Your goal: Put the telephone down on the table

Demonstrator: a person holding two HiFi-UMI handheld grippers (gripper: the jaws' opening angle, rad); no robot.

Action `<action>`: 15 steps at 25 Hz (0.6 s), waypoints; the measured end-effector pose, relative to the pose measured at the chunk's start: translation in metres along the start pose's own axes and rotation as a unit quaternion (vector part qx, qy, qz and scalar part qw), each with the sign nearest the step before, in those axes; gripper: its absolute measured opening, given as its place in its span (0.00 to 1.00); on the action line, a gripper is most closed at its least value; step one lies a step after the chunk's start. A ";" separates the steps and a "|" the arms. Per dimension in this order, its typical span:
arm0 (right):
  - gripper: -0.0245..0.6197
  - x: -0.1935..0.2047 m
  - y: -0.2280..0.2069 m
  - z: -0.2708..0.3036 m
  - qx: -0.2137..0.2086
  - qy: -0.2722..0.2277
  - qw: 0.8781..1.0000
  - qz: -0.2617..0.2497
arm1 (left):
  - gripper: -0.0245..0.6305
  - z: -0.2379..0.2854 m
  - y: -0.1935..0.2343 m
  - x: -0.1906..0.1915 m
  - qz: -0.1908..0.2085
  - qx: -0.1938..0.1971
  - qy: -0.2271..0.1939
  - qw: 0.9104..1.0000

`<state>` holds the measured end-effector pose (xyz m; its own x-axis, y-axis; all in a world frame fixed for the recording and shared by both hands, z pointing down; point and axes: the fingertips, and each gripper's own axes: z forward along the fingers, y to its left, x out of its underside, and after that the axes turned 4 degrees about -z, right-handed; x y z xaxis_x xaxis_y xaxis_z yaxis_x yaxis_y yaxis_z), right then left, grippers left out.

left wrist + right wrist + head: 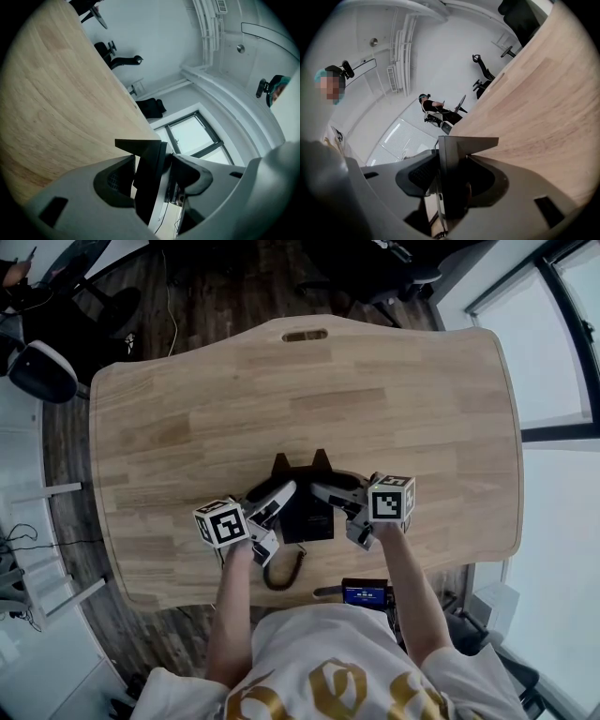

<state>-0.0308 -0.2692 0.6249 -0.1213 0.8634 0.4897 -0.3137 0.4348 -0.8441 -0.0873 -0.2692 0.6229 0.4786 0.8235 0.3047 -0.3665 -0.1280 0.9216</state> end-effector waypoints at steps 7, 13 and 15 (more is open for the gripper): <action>0.35 -0.001 -0.012 0.005 0.005 0.002 1.000 0.018 | 0.39 0.004 0.011 -0.002 -0.010 -0.015 -0.001 1.000; 0.35 -0.002 -0.016 0.007 0.004 -0.001 1.000 0.027 | 0.38 0.006 0.015 -0.003 -0.014 -0.013 0.000 1.000; 0.35 -0.003 -0.016 0.007 0.003 0.000 1.000 0.027 | 0.38 0.006 0.015 -0.003 -0.015 -0.011 -0.003 1.000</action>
<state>-0.0325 -0.2804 0.6389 -0.1382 0.8854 0.4438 -0.3118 0.3864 -0.8680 -0.0893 -0.2772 0.6373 0.4942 0.8238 0.2777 -0.3693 -0.0902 0.9249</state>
